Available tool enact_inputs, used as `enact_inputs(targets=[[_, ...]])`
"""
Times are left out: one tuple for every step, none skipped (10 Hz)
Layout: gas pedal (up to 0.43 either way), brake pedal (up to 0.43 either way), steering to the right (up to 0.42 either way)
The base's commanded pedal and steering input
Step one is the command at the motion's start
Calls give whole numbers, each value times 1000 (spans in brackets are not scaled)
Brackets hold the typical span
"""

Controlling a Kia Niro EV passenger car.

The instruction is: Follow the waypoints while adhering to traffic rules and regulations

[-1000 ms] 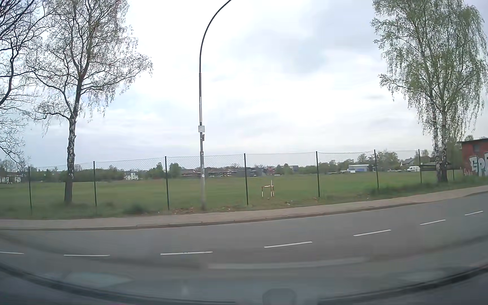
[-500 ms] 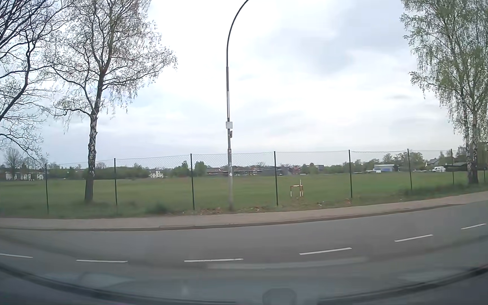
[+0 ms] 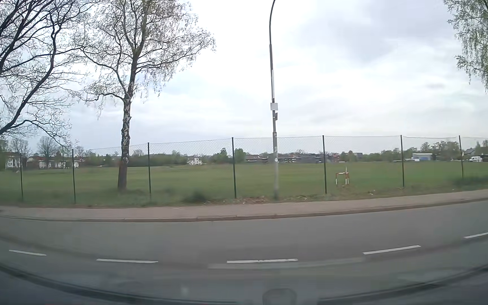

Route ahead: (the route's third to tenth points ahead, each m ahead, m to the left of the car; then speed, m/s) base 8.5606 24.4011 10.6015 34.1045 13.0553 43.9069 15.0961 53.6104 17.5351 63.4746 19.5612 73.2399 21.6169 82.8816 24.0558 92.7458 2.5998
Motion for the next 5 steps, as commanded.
enact_inputs(targets=[[248,0,-468],[248,0,-469],[248,0,-471],[248,0,-475],[248,0,-482]])
